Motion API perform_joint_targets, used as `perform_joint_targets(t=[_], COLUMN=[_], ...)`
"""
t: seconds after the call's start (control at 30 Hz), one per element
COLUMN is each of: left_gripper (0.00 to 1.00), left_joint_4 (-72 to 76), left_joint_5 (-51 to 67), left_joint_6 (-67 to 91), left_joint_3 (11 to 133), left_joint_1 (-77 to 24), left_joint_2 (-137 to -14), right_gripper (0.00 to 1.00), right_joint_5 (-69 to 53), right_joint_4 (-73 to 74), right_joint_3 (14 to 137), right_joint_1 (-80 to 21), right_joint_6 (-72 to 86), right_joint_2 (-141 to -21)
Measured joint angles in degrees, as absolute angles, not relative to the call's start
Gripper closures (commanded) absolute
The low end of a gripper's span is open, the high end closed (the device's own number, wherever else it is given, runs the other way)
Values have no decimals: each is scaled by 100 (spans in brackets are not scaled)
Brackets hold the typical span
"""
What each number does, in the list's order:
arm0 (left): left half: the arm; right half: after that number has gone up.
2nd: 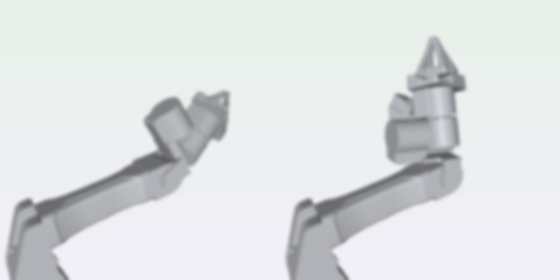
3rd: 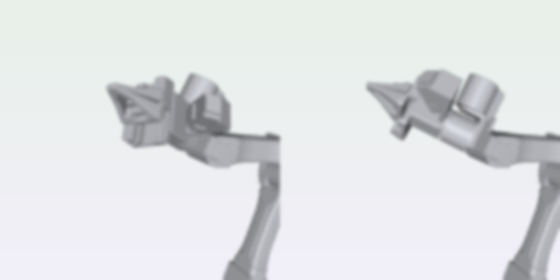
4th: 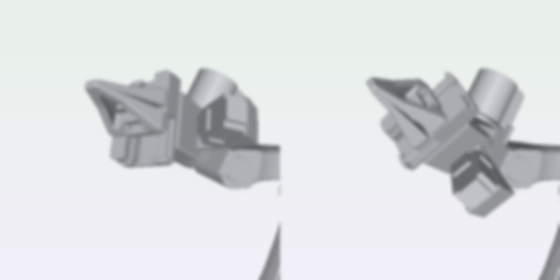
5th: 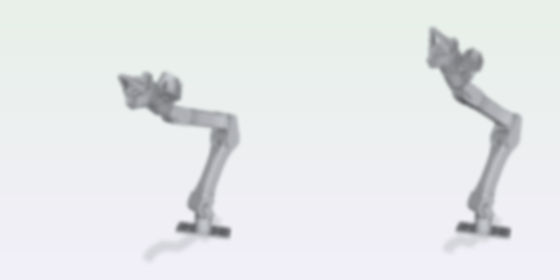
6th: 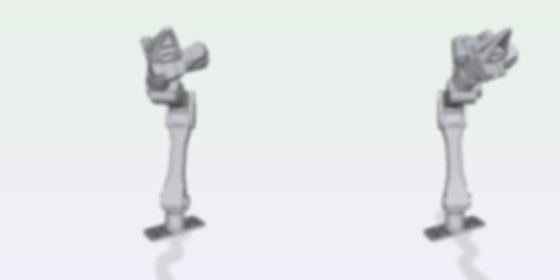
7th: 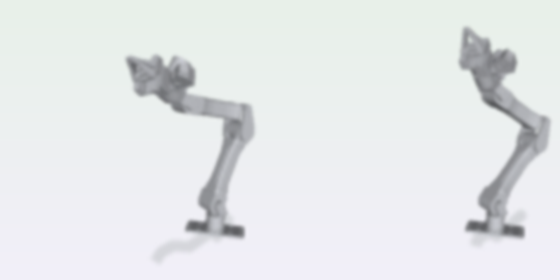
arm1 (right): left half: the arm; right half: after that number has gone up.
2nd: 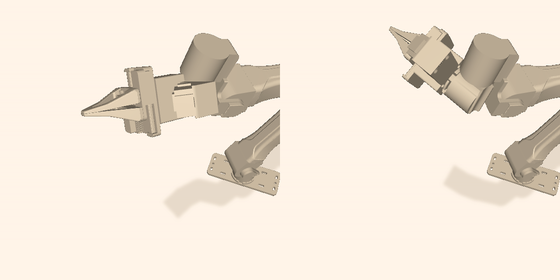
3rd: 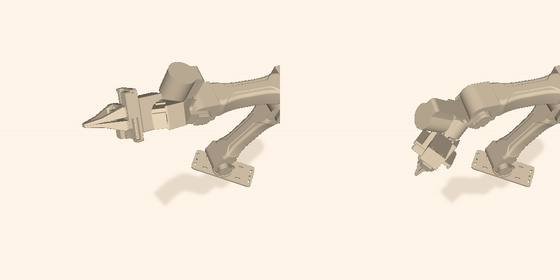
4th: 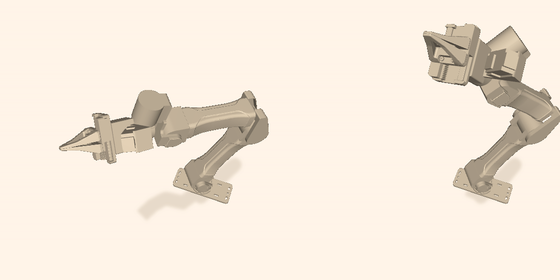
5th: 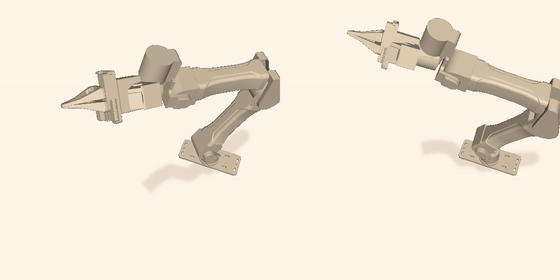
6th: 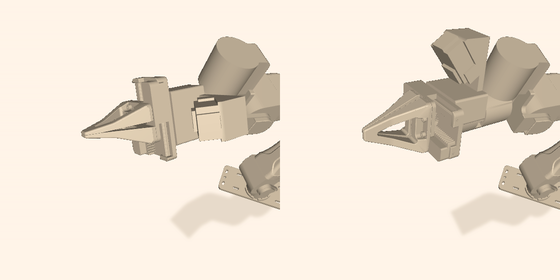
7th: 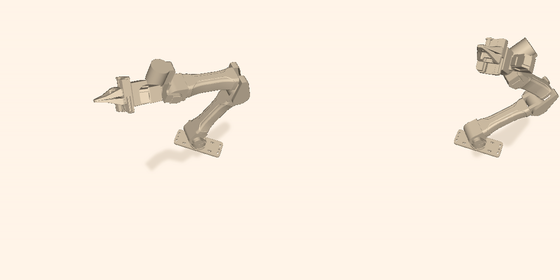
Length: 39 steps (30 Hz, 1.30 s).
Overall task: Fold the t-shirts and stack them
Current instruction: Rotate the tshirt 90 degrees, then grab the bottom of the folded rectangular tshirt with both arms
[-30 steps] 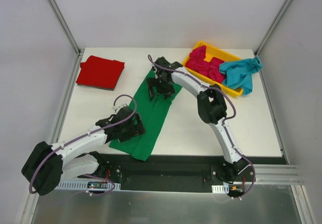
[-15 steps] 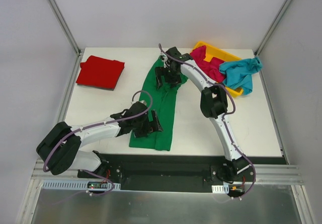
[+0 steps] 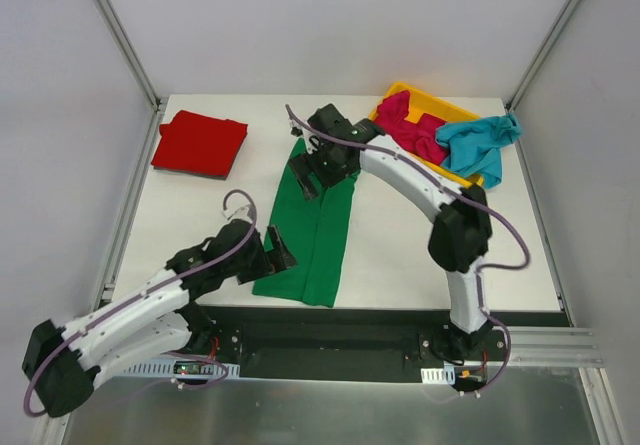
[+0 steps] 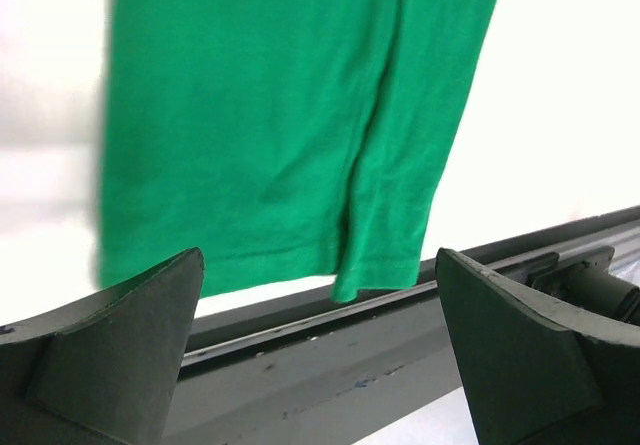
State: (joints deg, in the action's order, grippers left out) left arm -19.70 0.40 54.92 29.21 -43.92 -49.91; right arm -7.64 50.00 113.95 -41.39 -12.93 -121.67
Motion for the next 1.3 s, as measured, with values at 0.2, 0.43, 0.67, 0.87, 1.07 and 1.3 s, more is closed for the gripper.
perform_joint_targets(t=[0.2, 0.43, 0.67, 0.87, 1.07, 1.3], left_gripper=[4, 18, 29, 39, 57, 92], left_joint_4=[-3094, -3612, -3518, -3159, -2832, -2674], left_joint_5=[-609, -731, -886, -910, -886, -775], left_joint_6=[5909, 6158, 6250, 6261, 6270, 6270], left_joint_3=[2366, 2169, 2158, 2137, 2069, 2010], left_joint_1=[-4383, -4379, -4292, -4189, -4189, -4189], left_joint_2=[-3605, -3870, -4327, -4550, -4663, -4818], right_gripper=[4, 1, 14, 28, 36, 52], right_joint_5=[-196, 246, 1094, 1372, 1426, 1385], right_joint_4=[4080, 2915, 2674, 2587, 2482, 2427], right_joint_3=[9203, 6200, 6003, 6217, 6169, 6110], right_joint_1=[-4993, -6685, -7723, -7913, -7915, -7915], right_joint_6=[-1531, -1492, -1127, -928, -746, -585], right_joint_2=[-9664, -8366, -9148, -9688, -9719, -10103])
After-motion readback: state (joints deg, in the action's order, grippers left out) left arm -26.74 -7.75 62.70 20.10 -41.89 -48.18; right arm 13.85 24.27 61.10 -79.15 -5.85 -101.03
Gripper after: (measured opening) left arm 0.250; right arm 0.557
